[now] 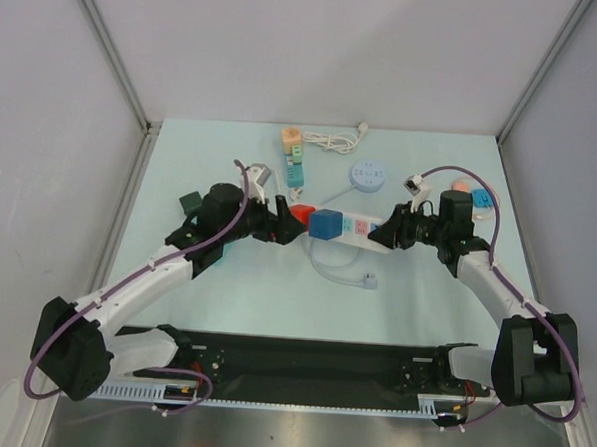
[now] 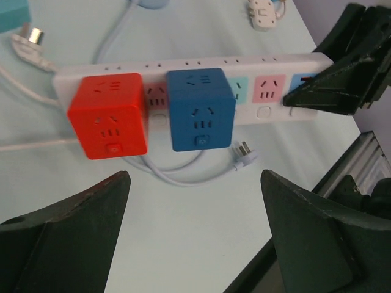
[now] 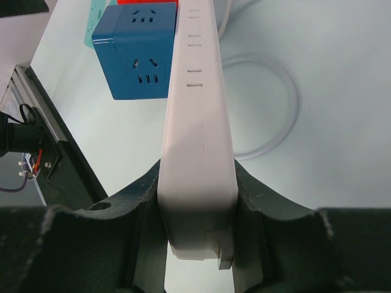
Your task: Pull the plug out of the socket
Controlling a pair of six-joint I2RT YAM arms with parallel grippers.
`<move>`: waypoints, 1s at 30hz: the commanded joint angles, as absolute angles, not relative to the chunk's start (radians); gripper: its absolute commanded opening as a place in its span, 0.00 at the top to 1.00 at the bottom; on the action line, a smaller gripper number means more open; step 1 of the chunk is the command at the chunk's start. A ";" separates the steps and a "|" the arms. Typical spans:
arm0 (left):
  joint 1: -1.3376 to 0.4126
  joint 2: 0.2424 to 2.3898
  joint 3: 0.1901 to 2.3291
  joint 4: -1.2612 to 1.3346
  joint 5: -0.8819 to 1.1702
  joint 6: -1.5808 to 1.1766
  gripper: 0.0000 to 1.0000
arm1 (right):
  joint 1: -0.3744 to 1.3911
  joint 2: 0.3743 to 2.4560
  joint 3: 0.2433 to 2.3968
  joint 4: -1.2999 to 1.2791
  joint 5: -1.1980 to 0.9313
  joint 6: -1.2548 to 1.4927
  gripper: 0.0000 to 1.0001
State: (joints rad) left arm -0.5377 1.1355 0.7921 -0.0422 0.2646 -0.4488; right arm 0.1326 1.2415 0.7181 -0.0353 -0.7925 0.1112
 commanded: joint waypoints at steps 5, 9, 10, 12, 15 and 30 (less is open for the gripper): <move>-0.644 1.261 0.894 0.015 0.196 -0.476 0.06 | 0.129 1.198 0.749 0.023 -0.830 0.109 1.00; -0.683 1.341 0.966 0.008 0.163 -0.459 0.06 | 0.130 1.197 0.749 0.023 -0.834 0.110 1.00; -0.693 1.370 0.979 0.008 0.150 -0.457 0.06 | 0.130 1.197 0.749 0.021 -0.834 0.109 1.00; -0.704 1.402 1.017 -0.017 0.143 -0.451 0.06 | 0.129 1.197 0.749 0.021 -0.836 0.112 1.00; -0.712 1.454 1.058 -0.034 0.129 -0.446 0.06 | 0.129 1.197 0.749 0.023 -0.838 0.112 1.00; -0.770 1.574 1.180 -0.176 -0.043 -0.396 0.07 | 0.129 1.201 0.747 0.029 -0.845 0.124 1.00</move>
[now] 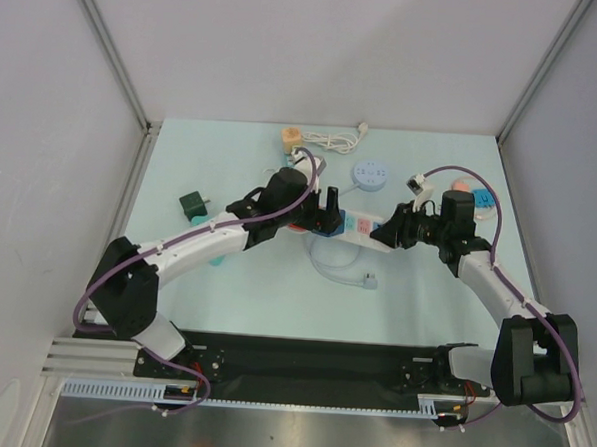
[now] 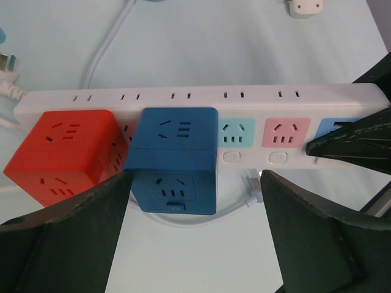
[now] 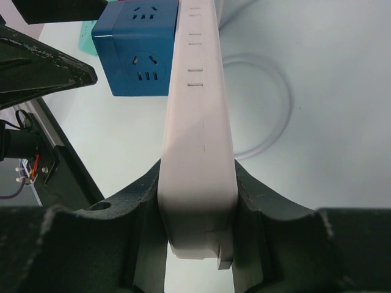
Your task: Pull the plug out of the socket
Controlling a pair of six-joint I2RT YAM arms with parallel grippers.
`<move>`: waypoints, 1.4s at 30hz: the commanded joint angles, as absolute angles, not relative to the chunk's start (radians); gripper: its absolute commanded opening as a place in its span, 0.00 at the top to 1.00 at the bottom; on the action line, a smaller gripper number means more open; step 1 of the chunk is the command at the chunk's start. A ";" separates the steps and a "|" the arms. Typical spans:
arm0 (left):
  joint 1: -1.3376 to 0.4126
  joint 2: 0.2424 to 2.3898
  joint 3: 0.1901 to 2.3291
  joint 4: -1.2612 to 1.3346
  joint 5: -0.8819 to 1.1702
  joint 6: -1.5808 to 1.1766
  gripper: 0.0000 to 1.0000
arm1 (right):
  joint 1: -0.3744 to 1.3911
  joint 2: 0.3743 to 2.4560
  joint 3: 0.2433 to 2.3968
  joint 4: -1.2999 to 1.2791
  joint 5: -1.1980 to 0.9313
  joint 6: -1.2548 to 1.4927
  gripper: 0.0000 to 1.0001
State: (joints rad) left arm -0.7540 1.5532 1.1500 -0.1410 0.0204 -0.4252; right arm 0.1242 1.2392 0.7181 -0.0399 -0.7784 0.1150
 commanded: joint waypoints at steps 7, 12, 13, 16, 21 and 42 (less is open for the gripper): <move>-0.781 1.529 1.149 -0.164 -0.087 -0.387 0.07 | 0.129 1.207 0.749 0.029 -0.844 0.123 1.00; -0.781 1.549 1.132 -0.134 -0.074 -0.397 0.07 | 0.129 1.209 0.747 0.031 -0.841 0.123 1.00; -0.781 1.557 1.135 -0.130 -0.065 -0.403 0.07 | 0.129 1.212 0.749 0.031 -0.841 0.121 1.00; -0.781 1.589 1.152 -0.123 -0.048 -0.417 0.08 | 0.129 1.212 0.747 0.029 -0.839 0.120 1.00; -0.781 1.635 1.172 -0.100 -0.015 -0.437 0.16 | 0.127 1.213 0.747 0.029 -0.838 0.120 1.00; -0.778 1.533 1.088 0.127 0.182 -0.620 1.00 | 0.133 1.244 0.756 -0.029 -0.654 0.080 1.00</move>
State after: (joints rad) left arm -0.7639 1.6356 1.0866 -0.0319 0.0158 -0.5213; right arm 0.1253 1.2396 0.7181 -0.0406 -0.7483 0.1020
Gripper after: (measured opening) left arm 0.668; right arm 0.402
